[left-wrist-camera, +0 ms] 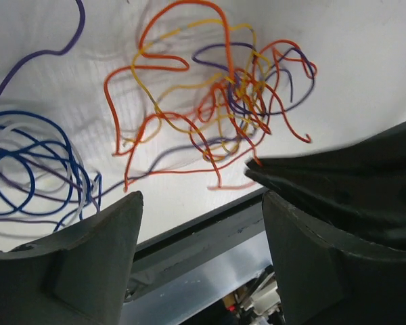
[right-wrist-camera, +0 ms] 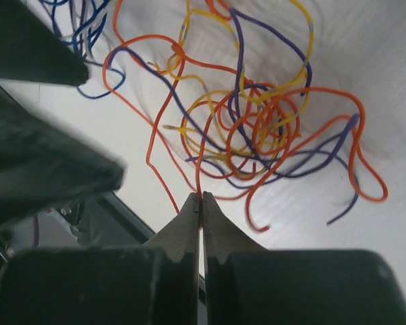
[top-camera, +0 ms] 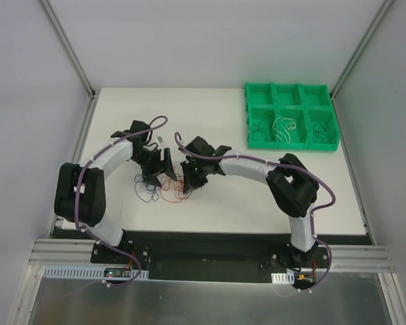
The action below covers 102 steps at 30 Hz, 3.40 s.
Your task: Untangle the cables
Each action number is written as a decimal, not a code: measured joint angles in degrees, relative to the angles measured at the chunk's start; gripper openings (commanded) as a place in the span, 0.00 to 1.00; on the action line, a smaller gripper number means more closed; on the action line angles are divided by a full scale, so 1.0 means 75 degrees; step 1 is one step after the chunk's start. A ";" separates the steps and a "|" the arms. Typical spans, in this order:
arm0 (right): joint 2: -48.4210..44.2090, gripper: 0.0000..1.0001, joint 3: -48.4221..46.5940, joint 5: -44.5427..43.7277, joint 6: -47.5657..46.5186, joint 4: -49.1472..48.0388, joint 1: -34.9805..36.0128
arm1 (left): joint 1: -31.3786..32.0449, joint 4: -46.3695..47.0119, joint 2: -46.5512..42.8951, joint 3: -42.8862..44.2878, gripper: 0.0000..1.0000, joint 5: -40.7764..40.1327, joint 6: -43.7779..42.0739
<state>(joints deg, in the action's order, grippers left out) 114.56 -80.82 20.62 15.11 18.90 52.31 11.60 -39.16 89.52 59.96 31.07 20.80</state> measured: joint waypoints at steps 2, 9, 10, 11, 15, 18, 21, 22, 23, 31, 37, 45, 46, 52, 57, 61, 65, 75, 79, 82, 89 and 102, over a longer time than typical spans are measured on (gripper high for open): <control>-0.0271 0.00 0.0117 -0.0012 0.0029 0.0090 -0.0012 | 0.0015 0.0061 0.0391 0.0000 0.66 0.0061 0.0038; -0.1950 0.00 -0.0350 0.0015 0.0321 0.0271 -0.0061 | 0.0128 0.0189 0.1510 0.0003 0.69 -0.0058 0.0085; -0.2168 0.00 -0.0653 -0.0012 0.0367 0.0289 -0.0064 | 0.0154 0.0175 0.1597 0.0017 0.71 -0.0093 0.0085; -0.2361 0.00 -0.0982 -0.0041 0.0402 0.0303 -0.0079 | 0.0154 0.0149 0.1661 0.0050 0.71 -0.0114 0.0085; -0.2903 0.00 -0.2763 -0.0055 0.0664 0.0347 -0.0224 | 0.0154 0.0102 0.1757 0.0224 0.72 -0.0274 0.0082; -0.2975 0.00 -0.4613 -0.0137 0.0749 0.0437 -0.0431 | 0.0154 0.0119 0.1868 0.0303 0.73 -0.0388 0.0082; -0.2903 0.00 -0.6677 -0.0370 0.0656 0.0778 -0.0548 | 0.0146 0.0082 0.1886 0.0303 0.72 -0.0408 0.0085; -0.2894 0.00 -0.7274 -0.0455 0.0638 0.0839 -0.0560 | 0.0146 0.0082 0.1886 0.0303 0.73 -0.0414 0.0079; -0.2906 0.00 -0.7772 -0.0498 0.0621 0.0816 -0.0589 | 0.0140 0.0064 0.1886 0.0303 0.73 -0.0434 0.0082; -0.4103 0.00 -0.7927 -0.0758 0.0866 0.0143 -0.1725 | -0.0160 -0.0026 0.1886 0.0254 0.72 -0.0484 0.0047; -0.4672 0.00 -0.7108 -0.0915 0.0845 0.0015 -0.1967 | -0.0312 -0.0052 0.1693 0.0242 0.75 -0.0664 -0.0044; -0.4957 0.00 -0.4572 -0.1052 0.0909 -0.0041 -0.1903 | -0.0291 0.0297 -0.0423 0.0627 0.71 -0.0370 -0.0087; -0.4902 0.00 -0.4366 -0.1096 0.0895 0.0044 -0.1888 | -0.0265 0.0469 -0.0749 0.0720 0.71 -0.0213 -0.0087; -0.4686 0.00 -0.3987 -0.1332 0.0874 0.0370 -0.1641 | 0.0731 0.1533 -0.1376 0.0976 0.77 0.0729 -0.0041; -0.4698 0.00 -0.3885 -0.1393 0.0965 0.0216 -0.1288 | 0.1102 0.1982 -0.1174 0.1040 0.84 0.1670 0.0204; -0.4733 0.00 -0.3334 -0.1466 0.1268 0.0017 -0.1166 | 0.1113 0.2180 -0.1035 0.1297 0.84 0.2008 0.0280; -0.4686 0.00 -0.2961 -0.1504 0.1559 0.0131 -0.1163 | 0.1134 0.2346 -0.1035 0.1440 0.84 0.2238 0.0198; -0.4645 0.00 -0.2911 -0.1425 0.2127 0.0137 -0.1163 | 0.1818 0.2806 -0.0769 0.1743 0.65 0.2626 -0.0163; -0.4637 0.00 -0.2894 -0.1399 0.2244 0.0128 -0.1163 | 0.1877 0.2859 -0.0574 0.1810 0.03 0.2463 -0.0195; -0.4660 0.22 -0.2763 -0.1425 0.2247 0.0111 -0.1163 | 0.1871 0.2920 -0.0475 0.1810 0.00 0.2352 -0.0099; -0.4284 0.71 -0.2693 -0.1431 0.1405 0.2057 -0.1818 | 0.1763 0.2888 -0.0481 0.1795 0.00 0.1982 0.1160; -0.4118 0.78 0.2550 -0.1495 -0.1061 0.1020 -0.0656 | 0.1341 0.2005 -0.0644 0.2387 0.00 0.1577 0.3774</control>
<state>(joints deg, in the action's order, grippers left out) 83.68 -61.69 9.41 7.16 26.55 47.40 21.65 -24.12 84.68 77.87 42.89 49.10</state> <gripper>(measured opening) 0.818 0.007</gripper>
